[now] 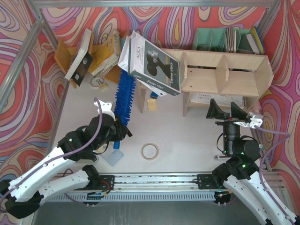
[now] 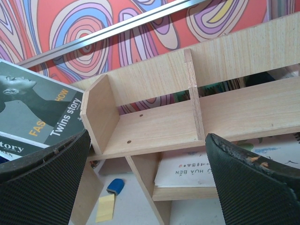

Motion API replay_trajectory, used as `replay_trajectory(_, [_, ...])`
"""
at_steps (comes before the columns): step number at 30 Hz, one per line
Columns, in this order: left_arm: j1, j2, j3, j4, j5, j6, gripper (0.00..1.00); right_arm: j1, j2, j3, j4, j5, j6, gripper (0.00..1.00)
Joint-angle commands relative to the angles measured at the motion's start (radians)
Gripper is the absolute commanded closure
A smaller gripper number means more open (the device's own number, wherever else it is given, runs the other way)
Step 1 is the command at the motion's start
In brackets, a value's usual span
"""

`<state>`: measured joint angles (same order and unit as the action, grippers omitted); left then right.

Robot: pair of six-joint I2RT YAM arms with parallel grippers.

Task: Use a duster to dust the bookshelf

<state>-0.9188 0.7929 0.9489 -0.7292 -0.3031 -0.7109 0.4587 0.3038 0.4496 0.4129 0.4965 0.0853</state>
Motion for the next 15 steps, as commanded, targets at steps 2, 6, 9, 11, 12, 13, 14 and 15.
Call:
replay_trajectory(2, [-0.004, 0.018, 0.101, -0.035, -0.107, 0.056, 1.00, 0.001, 0.004, 0.025, 0.007, 0.002, -0.009, 0.01])
replay_trajectory(6, [-0.002, 0.052, 0.183, -0.120, -0.225, 0.038, 1.00, 0.001, 0.002, 0.031, 0.000, 0.007, -0.010, 0.01])
replay_trajectory(9, [0.003, 0.058, 0.225, -0.185, -0.304, 0.024, 1.00, 0.002, 0.003, 0.031, 0.001, 0.010, -0.010, 0.01])
replay_trajectory(11, [0.016, 0.054, 0.249, -0.227, -0.346, 0.012, 1.00, 0.001, 0.017, 0.036, -0.007, 0.014, -0.009, 0.01])
replay_trajectory(12, [0.021, 0.051, 0.263, -0.242, -0.368, 0.009, 1.00, 0.001, 0.024, 0.045, -0.018, 0.014, -0.006, 0.01])
replay_trajectory(13, [0.023, 0.048, 0.275, -0.258, -0.397, 0.008, 1.00, 0.001, 0.039, 0.054, -0.032, 0.015, -0.002, 0.01])
replay_trajectory(14, [0.025, 0.041, 0.289, -0.271, -0.425, 0.010, 1.00, 0.001, 0.051, 0.063, -0.044, 0.016, 0.001, 0.01])
replay_trajectory(15, [0.025, 0.032, 0.304, -0.280, -0.453, 0.015, 1.00, 0.001, 0.060, 0.069, -0.052, 0.015, 0.005, 0.01])
